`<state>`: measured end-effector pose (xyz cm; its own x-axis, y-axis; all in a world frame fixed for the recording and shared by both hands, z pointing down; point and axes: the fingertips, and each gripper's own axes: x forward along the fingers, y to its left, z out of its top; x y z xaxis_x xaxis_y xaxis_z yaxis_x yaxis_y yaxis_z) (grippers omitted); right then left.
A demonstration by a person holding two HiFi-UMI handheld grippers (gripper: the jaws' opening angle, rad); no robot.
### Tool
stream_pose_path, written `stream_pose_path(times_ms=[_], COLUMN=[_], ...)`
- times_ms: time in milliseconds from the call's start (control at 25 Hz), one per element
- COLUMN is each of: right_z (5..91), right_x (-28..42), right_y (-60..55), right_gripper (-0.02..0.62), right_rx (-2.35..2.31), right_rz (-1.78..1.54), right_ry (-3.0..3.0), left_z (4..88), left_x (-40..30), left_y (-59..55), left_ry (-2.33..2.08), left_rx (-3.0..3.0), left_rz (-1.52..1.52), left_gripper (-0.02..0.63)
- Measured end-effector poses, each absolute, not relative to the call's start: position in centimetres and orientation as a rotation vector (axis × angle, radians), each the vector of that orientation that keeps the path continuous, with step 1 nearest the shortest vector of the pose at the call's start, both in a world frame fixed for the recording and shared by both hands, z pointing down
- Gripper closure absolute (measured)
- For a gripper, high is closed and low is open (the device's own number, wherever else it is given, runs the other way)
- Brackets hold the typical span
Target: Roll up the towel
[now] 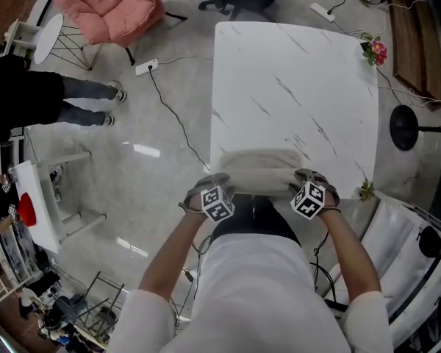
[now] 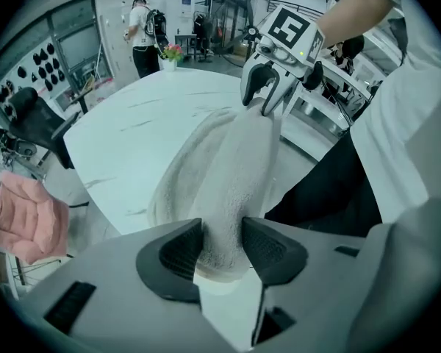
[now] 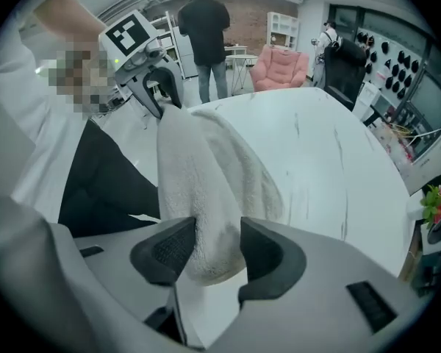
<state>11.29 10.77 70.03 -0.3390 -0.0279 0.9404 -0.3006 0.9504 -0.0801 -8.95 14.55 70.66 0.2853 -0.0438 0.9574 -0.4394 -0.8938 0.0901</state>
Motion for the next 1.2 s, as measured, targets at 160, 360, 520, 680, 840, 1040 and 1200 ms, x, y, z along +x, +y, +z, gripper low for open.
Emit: stream_pose_path(times_ms=[160,360,520,680,840,1040,1200], right_z=[69.4,69.2,69.5,70.4,71.3,72.2,71.4], right_x=[11.0,10.8,10.7,10.5,10.4,10.2,10.1], right_y=[7.5,3.5,0.7,-0.7,-1.0,-0.8,-0.6], right_gripper=[0.382,0.382,0.383,0.383,0.383,0.408,0.403], right_rx=[0.319,0.420,0.496,0.529,0.536,0.539,0.536], right_rz=[0.260,0.254,0.225,0.213,0.194,0.149,0.132], right_ry=[-1.925,-1.937,-1.930,-1.917,-1.918,-1.919,-1.913], left_z=[70.2,69.7,70.0,70.8,71.8,72.6,71.5], left_x=[-9.4,-10.3,-10.9,-11.2,-11.0,-10.5,-11.0], left_y=[12.1,8.6,5.5,3.4,2.9,3.3,3.0], left_ry=[-0.489,-0.598,-0.697,-0.735,-0.726,-0.780,-0.855], left_rx=[2.201,2.187,2.182,2.169,2.180,2.202,2.201], left_rz=[1.595,1.535,1.530,1.545,1.570,1.563,1.576], left_gripper=[0.405,0.399,0.399,0.399,0.399,0.431,0.408])
